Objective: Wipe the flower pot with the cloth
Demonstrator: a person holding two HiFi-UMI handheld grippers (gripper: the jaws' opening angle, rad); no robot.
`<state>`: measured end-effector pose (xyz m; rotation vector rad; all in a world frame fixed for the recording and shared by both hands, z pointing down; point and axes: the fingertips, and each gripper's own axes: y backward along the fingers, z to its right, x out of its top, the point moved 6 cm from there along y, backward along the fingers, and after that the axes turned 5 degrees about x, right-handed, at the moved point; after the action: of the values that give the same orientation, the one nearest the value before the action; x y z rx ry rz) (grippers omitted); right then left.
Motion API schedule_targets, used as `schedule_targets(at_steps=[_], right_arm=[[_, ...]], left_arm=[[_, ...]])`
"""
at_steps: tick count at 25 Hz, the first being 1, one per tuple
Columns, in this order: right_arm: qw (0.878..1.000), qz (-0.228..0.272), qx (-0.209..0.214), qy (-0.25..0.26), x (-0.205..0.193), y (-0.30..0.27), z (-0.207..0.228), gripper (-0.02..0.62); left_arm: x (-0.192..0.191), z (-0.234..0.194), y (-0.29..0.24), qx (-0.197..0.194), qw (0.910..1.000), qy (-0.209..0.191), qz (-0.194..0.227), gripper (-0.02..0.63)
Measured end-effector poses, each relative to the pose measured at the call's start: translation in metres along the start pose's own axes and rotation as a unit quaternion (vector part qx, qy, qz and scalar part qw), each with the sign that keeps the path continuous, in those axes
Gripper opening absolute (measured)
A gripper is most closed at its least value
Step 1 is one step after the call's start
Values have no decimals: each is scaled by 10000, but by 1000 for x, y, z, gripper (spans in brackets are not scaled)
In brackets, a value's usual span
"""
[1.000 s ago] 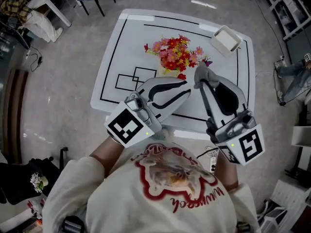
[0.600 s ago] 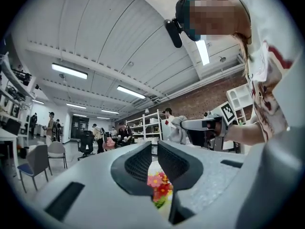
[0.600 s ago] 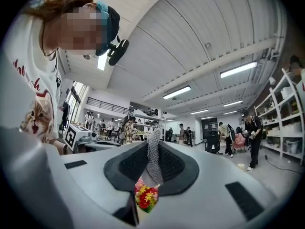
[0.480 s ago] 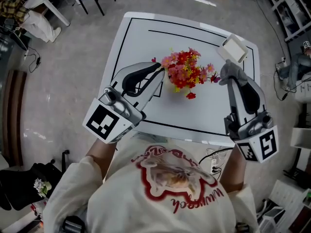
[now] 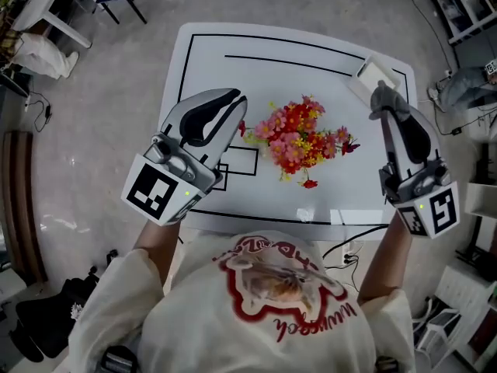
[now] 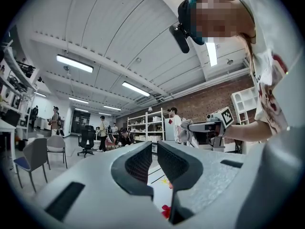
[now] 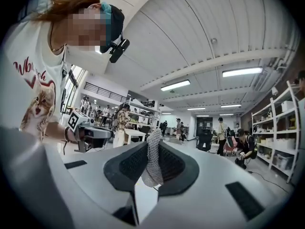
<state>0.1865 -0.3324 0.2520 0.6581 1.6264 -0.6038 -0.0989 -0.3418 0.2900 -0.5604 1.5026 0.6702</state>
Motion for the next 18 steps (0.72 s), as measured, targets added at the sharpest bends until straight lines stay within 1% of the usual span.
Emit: schedule_targets(at_steps=[3, 5, 9, 11, 13, 15, 18], right_arm=[[9995, -262, 66, -138, -18, -8, 24, 52], [9989, -378, 241, -119, -31, -17, 36, 52], [9950, -419, 902, -67, -55, -41, 51, 52], [9913, -410, 1243, -156, -71, -53, 56, 52], [9854, -334, 1616, -406, -86, -65, 61, 52], [9764, -253, 2058, -604, -98, -76, 63, 52], [9615, -402, 2667, -530, -118, -93, 55, 52]], left_arm=[[-8, -4, -10, 120, 9999, 86, -54, 38], [-14, -7, -14, 279, 9995, 134, -96, 38], [-20, -9, -16, 618, 9978, 171, -188, 38], [-22, -10, -16, 774, 9965, 204, -228, 38], [-25, -10, -16, 924, 9951, 256, -245, 38], [-28, -10, -16, 1062, 9936, 273, -279, 38], [-34, -9, -13, 1261, 9909, 279, -389, 38]])
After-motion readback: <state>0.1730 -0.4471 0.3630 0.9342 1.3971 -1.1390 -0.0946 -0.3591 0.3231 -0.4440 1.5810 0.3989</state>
